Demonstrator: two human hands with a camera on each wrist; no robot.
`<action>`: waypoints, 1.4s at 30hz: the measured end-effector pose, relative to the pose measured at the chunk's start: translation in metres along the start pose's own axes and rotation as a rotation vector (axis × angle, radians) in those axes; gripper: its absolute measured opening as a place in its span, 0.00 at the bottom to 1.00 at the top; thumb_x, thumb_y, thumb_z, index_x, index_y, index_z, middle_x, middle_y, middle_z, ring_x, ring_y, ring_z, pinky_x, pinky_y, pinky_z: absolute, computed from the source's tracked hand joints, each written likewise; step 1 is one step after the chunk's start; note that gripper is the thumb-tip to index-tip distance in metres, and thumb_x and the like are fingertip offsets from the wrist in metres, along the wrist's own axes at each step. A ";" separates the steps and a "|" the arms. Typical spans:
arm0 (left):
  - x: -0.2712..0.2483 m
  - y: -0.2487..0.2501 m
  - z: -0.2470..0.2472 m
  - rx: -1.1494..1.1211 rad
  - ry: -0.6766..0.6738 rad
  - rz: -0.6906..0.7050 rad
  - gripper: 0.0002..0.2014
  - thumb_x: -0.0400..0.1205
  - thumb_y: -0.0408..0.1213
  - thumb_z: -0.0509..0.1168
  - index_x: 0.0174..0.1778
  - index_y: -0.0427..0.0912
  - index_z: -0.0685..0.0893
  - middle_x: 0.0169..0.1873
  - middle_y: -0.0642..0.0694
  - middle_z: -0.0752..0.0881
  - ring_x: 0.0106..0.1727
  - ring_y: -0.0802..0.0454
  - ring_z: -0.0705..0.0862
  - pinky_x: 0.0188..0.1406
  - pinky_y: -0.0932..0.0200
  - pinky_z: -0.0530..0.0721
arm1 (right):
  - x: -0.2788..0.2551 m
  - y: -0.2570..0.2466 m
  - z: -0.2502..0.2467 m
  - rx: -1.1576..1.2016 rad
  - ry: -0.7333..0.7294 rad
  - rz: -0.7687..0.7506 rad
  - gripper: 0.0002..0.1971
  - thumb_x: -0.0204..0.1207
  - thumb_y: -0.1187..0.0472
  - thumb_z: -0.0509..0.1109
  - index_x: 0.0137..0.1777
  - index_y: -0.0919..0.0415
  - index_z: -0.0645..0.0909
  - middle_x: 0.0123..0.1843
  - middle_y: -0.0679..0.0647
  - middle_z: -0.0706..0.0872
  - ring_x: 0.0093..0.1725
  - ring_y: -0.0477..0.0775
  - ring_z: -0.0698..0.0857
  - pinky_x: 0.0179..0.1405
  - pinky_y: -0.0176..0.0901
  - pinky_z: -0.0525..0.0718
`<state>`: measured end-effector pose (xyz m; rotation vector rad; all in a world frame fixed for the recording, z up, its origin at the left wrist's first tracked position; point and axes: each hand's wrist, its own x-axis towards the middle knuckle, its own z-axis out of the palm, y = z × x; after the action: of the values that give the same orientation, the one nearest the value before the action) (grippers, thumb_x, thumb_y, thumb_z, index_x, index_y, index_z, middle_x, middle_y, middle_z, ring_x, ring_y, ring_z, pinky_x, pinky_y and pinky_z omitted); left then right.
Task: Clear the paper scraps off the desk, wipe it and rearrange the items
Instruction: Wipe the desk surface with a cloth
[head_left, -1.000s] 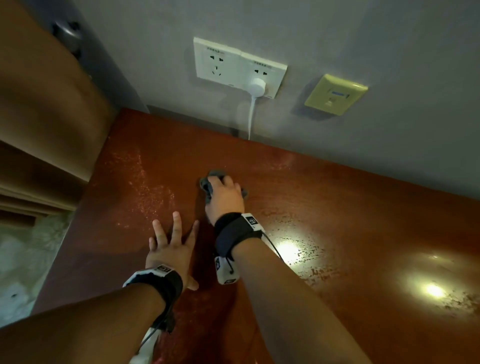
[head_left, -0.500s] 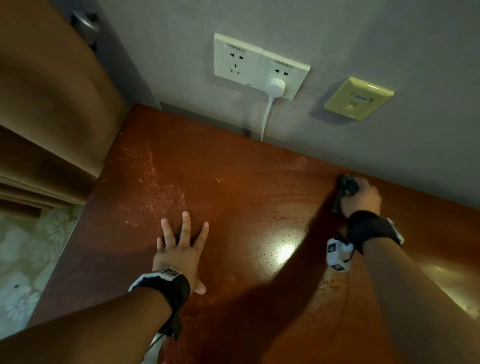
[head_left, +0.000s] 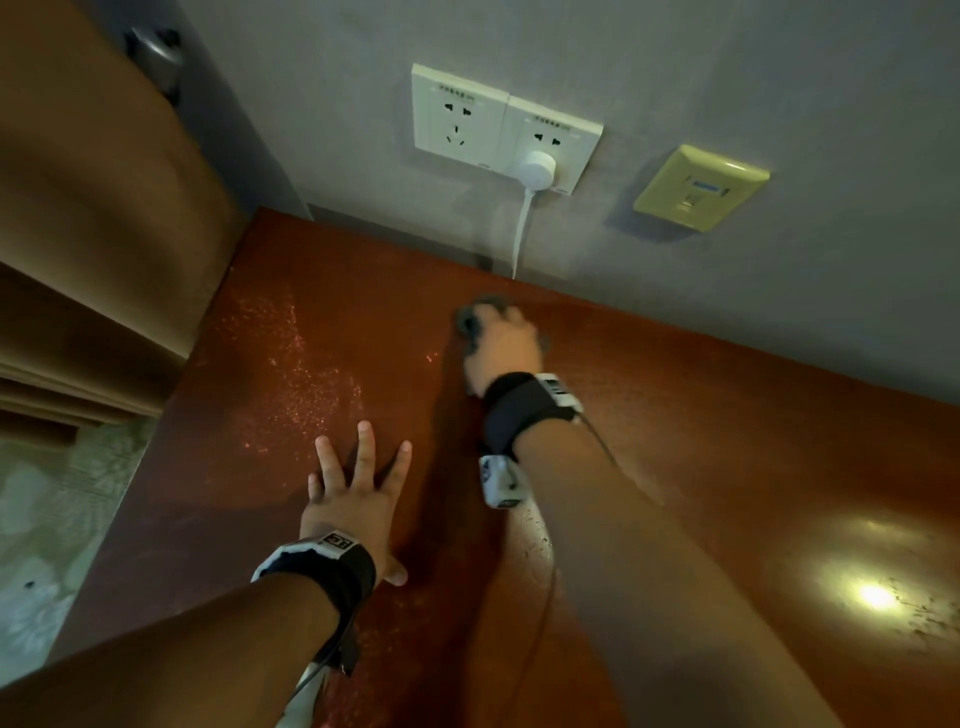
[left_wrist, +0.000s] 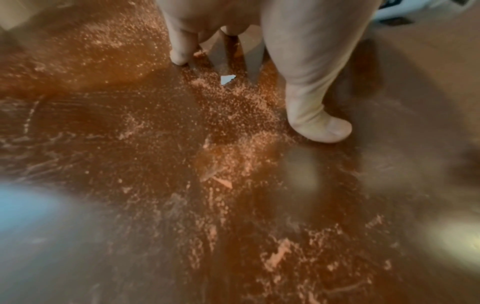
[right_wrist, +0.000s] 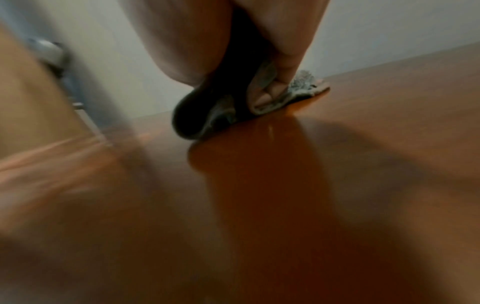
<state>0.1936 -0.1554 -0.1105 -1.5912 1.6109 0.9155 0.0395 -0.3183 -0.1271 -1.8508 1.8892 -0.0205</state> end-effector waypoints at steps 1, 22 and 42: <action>0.000 0.000 0.000 0.002 -0.001 -0.003 0.71 0.66 0.60 0.80 0.79 0.60 0.21 0.74 0.41 0.13 0.78 0.21 0.25 0.83 0.31 0.48 | -0.003 -0.019 0.008 -0.001 -0.026 -0.061 0.26 0.75 0.61 0.68 0.74 0.49 0.73 0.71 0.61 0.74 0.66 0.70 0.74 0.67 0.58 0.77; 0.000 0.001 -0.002 -0.026 -0.024 0.011 0.70 0.68 0.56 0.80 0.78 0.60 0.20 0.70 0.40 0.10 0.75 0.21 0.22 0.83 0.31 0.45 | 0.011 0.173 -0.065 0.084 0.237 0.508 0.28 0.77 0.63 0.71 0.78 0.59 0.72 0.77 0.63 0.73 0.72 0.70 0.75 0.72 0.62 0.77; -0.001 -0.001 -0.007 -0.024 -0.071 0.034 0.70 0.68 0.56 0.80 0.79 0.59 0.22 0.73 0.40 0.13 0.76 0.20 0.23 0.82 0.30 0.43 | 0.032 -0.050 0.011 0.026 -0.036 -0.134 0.30 0.74 0.61 0.71 0.77 0.49 0.71 0.72 0.58 0.76 0.67 0.68 0.77 0.66 0.55 0.80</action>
<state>0.1945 -0.1611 -0.1059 -1.5340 1.5880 1.0014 0.0917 -0.3492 -0.1296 -1.9443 1.7297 -0.0562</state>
